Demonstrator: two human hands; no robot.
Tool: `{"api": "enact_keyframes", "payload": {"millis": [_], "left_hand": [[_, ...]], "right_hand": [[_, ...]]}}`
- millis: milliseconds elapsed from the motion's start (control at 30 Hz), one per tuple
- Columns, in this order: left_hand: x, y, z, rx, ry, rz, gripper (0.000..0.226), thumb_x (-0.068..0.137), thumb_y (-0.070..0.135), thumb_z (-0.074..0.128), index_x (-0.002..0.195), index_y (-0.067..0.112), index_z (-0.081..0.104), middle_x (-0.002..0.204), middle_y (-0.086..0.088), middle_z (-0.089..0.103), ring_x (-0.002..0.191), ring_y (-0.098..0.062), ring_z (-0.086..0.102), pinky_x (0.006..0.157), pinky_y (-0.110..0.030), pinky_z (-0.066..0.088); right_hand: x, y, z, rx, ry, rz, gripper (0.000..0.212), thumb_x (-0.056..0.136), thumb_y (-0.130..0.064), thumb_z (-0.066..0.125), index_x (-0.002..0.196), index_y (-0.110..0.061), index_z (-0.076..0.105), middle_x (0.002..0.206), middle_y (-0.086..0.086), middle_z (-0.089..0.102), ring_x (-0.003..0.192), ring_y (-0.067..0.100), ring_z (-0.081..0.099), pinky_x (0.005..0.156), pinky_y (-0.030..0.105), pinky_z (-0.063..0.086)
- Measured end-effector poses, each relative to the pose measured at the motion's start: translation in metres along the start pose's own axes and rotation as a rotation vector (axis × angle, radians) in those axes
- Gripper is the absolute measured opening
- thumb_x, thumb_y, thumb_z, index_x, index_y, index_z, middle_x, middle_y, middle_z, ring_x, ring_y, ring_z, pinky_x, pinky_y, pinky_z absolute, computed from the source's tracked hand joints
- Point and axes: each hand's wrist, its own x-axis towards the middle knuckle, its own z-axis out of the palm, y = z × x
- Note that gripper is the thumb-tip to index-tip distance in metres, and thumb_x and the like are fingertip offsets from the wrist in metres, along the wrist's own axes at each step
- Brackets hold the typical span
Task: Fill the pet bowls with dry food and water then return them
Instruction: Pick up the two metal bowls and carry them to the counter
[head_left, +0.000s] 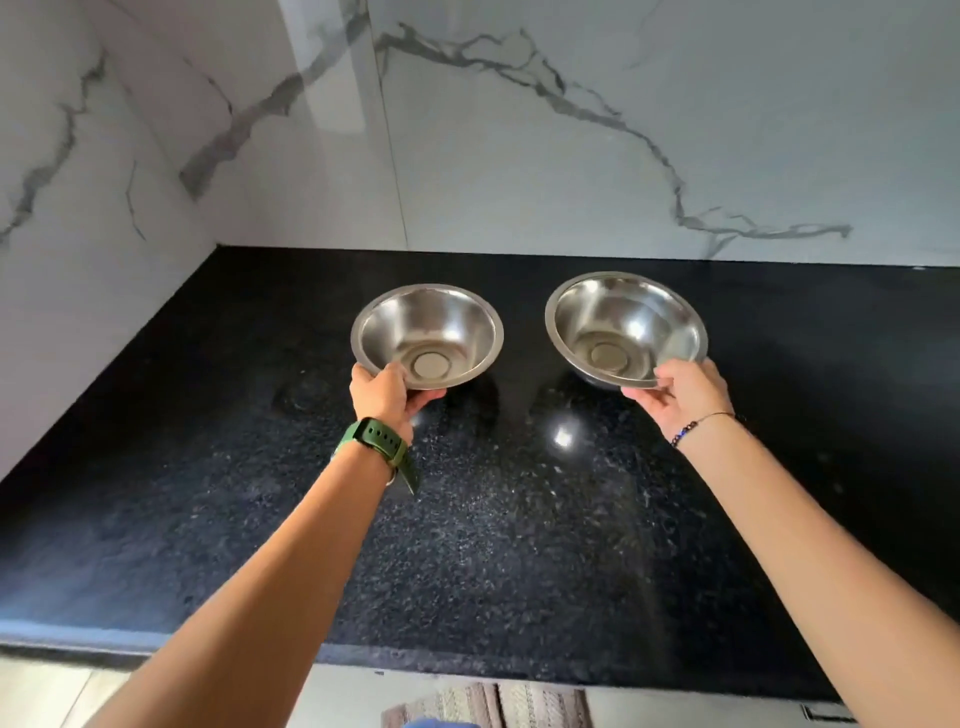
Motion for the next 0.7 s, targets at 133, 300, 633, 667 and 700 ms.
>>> {"api": "enact_keyframes", "payload": {"millis": [133,300,633,667,700], "left_hand": [[0.021,-0.004,0.014,-0.035,0.033,-0.015,0.041,0.087,-0.009,0.042,0.125,0.006,0.04,0.123,-0.02,0.05,0.09,-0.035,0.063,0.042,-0.03,0.057],[0.043,-0.002,0.035,-0.019,0.019,-0.024,0.029,0.089,-0.008,0.043,0.112,0.009,0.039,0.118,-0.017,0.051,0.08,-0.028,0.063,0.045,-0.031,0.059],[0.065,0.0,0.041,0.066,0.03,-0.017,0.04,0.089,-0.006,0.041,0.127,0.006,0.042,0.089,-0.004,0.054,0.065,-0.019,0.06,0.046,-0.027,0.057],[0.065,0.0,0.04,0.079,0.034,-0.017,0.04,0.088,-0.006,0.041,0.127,0.006,0.042,0.087,-0.003,0.053,0.064,-0.019,0.06,0.046,-0.027,0.058],[0.065,0.001,0.04,0.093,0.036,-0.019,0.041,0.088,-0.006,0.04,0.126,0.007,0.042,0.087,-0.002,0.052,0.064,-0.019,0.06,0.047,-0.028,0.058]], "right_hand": [[0.033,0.0,0.011,-0.018,-0.004,0.036,0.052,0.084,0.013,0.039,0.134,-0.003,0.04,0.114,0.023,0.054,0.077,0.029,0.062,0.044,0.03,0.055],[0.06,-0.004,0.018,-0.028,0.019,0.033,0.049,0.085,0.011,0.042,0.131,-0.005,0.042,0.114,0.023,0.054,0.078,0.029,0.062,0.046,0.03,0.057],[0.078,0.003,0.024,-0.092,0.029,-0.021,0.045,0.087,0.008,0.044,0.129,-0.008,0.046,0.109,0.015,0.056,0.083,0.024,0.061,0.053,0.034,0.058],[0.078,0.004,0.024,-0.09,0.052,-0.026,0.045,0.086,0.008,0.044,0.128,-0.009,0.047,0.106,0.014,0.057,0.082,0.023,0.061,0.052,0.033,0.058],[0.078,0.005,0.024,-0.086,0.077,-0.032,0.045,0.086,0.008,0.045,0.128,-0.009,0.048,0.104,0.013,0.058,0.081,0.022,0.062,0.051,0.032,0.058]]}}
